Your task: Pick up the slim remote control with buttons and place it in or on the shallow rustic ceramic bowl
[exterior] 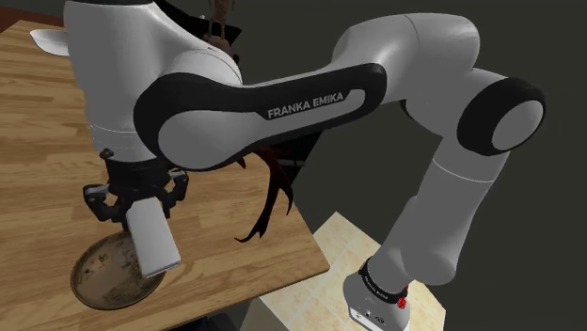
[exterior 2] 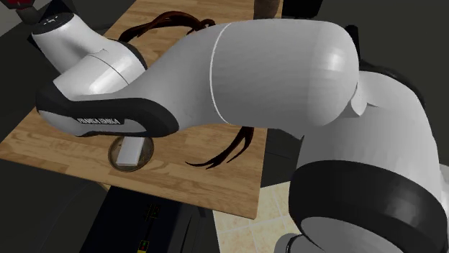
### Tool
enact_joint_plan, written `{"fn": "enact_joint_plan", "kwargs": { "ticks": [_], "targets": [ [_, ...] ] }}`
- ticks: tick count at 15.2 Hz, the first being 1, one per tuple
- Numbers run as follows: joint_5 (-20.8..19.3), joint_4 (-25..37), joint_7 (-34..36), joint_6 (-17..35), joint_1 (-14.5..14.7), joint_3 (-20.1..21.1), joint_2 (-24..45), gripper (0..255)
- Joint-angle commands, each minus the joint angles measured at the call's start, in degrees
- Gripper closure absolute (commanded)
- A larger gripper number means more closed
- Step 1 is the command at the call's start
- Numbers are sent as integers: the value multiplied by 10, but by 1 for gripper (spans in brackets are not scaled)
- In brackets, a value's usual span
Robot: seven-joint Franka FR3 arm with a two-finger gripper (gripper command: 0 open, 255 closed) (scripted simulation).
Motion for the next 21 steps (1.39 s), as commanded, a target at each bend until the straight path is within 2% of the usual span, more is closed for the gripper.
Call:
{"fn": "enact_joint_plan", "kwargs": {
  "ticks": [1, 2, 16, 21],
  "targets": [
    [-23, 46, 31, -17, 26, 5, 38, 255],
    [-41, 86, 53, -32, 48, 6, 69, 255],
    [-66, 17, 71, 64, 53, -8, 102, 255],
    [-66, 17, 71, 64, 53, -8, 102, 255]
  ]
}}
